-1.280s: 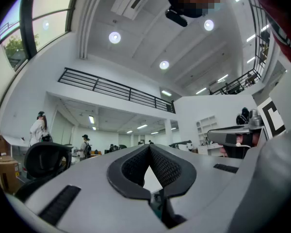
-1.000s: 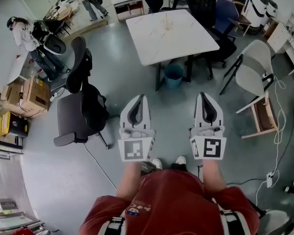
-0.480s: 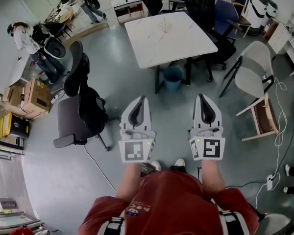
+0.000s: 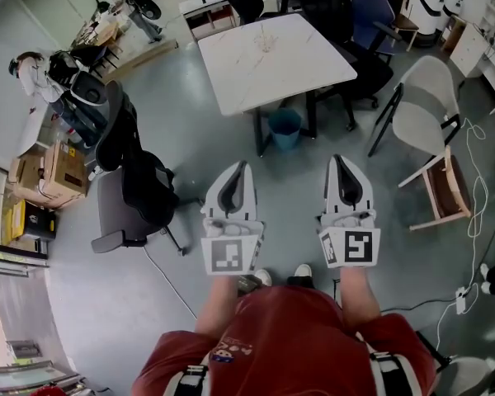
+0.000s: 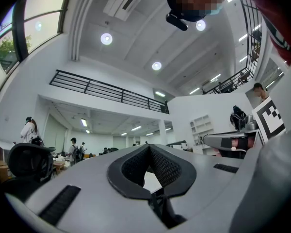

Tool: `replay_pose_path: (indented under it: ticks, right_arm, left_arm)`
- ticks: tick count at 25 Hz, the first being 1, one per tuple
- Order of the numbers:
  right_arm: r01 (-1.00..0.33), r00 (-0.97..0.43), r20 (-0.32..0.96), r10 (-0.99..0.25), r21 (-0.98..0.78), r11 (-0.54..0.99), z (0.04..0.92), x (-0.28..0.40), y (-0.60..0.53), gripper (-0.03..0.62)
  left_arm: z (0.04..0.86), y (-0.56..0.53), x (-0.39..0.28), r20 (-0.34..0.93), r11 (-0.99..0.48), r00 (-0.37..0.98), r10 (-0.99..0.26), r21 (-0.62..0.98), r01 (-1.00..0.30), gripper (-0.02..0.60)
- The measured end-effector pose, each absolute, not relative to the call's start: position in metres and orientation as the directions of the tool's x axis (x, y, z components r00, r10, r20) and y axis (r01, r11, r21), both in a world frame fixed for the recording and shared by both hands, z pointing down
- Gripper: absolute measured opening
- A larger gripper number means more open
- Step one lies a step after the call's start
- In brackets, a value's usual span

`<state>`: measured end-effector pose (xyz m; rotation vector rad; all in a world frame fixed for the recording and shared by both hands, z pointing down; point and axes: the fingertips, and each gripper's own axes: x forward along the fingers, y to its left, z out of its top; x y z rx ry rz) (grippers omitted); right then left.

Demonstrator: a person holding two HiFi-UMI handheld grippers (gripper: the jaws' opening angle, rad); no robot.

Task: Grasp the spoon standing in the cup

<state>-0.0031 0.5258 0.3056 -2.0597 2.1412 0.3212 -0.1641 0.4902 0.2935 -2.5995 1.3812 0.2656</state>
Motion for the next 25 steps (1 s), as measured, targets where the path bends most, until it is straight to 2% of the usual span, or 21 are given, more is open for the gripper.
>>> replay_pose_path:
  ticks: [13, 25]
  right_arm:
    - [-1.0, -0.017, -0.261, -0.965, 0.011, 0.015, 0.318, 0.078, 0.548, 0.015]
    - [-1.0, 0.005, -0.239, -0.971, -0.002, -0.004, 0.33, 0.103, 0.545, 0.015]
  left_arm:
    - [0.298, 0.512, -0.077, -0.235, -0.575, 0.58, -0.78, -0.097, -0.812, 0.009]
    - [0.309, 0.509, -0.055, -0.217, -0.581, 0.587, -0.78, -0.099, -0.808, 0.009]
